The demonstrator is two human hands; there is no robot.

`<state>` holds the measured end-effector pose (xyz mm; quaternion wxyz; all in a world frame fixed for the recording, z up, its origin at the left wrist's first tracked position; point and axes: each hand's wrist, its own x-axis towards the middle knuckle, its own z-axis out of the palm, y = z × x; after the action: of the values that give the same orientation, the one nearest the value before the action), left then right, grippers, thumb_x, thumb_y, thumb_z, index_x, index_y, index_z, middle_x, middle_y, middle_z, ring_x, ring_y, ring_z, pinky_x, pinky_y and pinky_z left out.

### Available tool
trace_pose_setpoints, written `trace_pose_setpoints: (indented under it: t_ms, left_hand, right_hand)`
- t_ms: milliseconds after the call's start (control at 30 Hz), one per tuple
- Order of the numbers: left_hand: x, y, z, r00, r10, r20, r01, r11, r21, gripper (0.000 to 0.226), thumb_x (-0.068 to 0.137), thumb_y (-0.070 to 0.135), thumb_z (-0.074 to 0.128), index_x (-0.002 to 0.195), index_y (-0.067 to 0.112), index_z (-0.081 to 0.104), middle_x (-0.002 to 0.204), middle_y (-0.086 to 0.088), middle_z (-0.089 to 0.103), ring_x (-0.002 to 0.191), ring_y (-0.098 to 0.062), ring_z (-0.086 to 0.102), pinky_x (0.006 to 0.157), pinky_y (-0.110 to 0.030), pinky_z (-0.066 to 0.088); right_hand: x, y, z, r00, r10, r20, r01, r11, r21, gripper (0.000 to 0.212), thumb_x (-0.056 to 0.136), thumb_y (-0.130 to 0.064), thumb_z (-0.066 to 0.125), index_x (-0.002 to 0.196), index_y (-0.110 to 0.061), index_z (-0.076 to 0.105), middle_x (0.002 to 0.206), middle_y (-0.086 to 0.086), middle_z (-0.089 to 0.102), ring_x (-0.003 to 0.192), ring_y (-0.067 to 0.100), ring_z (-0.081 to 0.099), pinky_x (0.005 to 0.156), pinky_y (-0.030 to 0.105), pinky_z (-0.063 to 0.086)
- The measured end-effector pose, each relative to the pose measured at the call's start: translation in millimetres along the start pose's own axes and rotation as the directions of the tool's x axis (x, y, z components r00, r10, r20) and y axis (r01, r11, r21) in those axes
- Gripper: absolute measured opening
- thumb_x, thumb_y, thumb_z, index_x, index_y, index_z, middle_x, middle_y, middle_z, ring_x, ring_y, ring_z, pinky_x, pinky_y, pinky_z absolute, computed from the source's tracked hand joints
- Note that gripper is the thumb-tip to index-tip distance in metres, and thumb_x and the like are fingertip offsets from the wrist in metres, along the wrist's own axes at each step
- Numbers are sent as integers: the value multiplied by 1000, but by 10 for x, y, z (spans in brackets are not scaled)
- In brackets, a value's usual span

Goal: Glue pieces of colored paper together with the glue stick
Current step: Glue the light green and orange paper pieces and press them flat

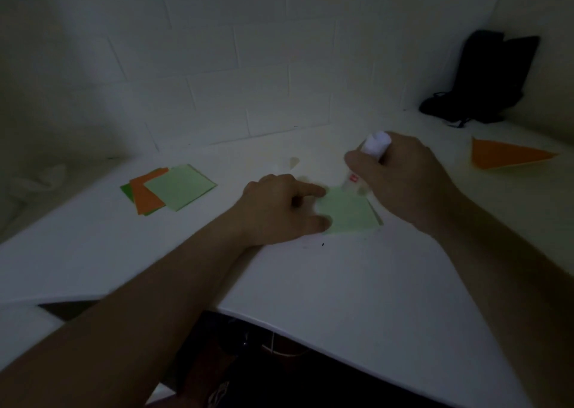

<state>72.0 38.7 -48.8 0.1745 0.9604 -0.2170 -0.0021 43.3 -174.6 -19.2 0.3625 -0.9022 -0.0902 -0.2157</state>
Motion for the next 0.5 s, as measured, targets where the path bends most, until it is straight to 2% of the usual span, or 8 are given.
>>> trace_pose_setpoints:
  t_ms: [67,100,200,267,333,433,500]
  left_hand:
    - [5,-6,18,1000,0,-4,0,1000,15,77,69,81,52,140,51,55,102,11,58,110,-19,60,102,-41,46]
    - [7,-9,24,1000,2,-9,-2,1000,22,76,71,81,54,140,51,54,104,10,59,110,-19,60,101,-42,46]
    - [8,-8,32,1000,12,-28,-11,1000,26,68,80,75,64,142,52,51,104,10,59,110,-20,59,101,-41,45]
    - [-5,-17,35,999,28,-38,-28,1000,-1,67,79,73,66,141,54,49,101,14,58,108,-18,60,101,-42,46]
    - [-14,-39,39,997,45,-57,-48,997,-57,69,74,75,66,137,56,47,97,18,58,100,-15,62,99,-44,48]
    - [-9,-87,59,996,54,-77,-63,991,-117,64,75,71,71,130,57,44,94,16,59,92,-13,60,95,-45,49]
    - [-14,-104,65,993,69,-91,-81,987,-136,61,77,65,76,125,53,41,93,12,60,88,-14,60,92,-45,50]
  right_hand:
    - [-39,-84,64,995,42,90,-45,999,27,32,98,-39,61,86,-10,64,75,10,65,70,20,64,66,34,53]
    - [-59,-111,80,988,67,140,-75,996,55,32,100,-39,59,90,-10,64,78,10,66,69,21,65,64,37,57]
    - [-97,-144,76,972,83,220,-93,995,39,34,103,-38,56,96,-6,64,82,11,70,67,15,67,54,23,56]
    - [-94,-124,77,967,102,233,-119,991,62,35,103,-39,57,103,-5,65,83,6,72,68,10,68,56,25,59]
    - [-86,-119,65,956,147,255,-181,977,115,32,103,-40,58,114,-11,67,81,-5,71,70,2,67,58,25,62]
    - [-88,-124,48,950,142,279,-189,971,149,29,103,-39,59,96,-13,68,77,-3,70,74,8,67,63,36,64]
    - [-93,-139,41,948,131,288,-179,973,147,32,103,-40,60,92,-11,67,80,3,70,77,16,68,64,39,63]
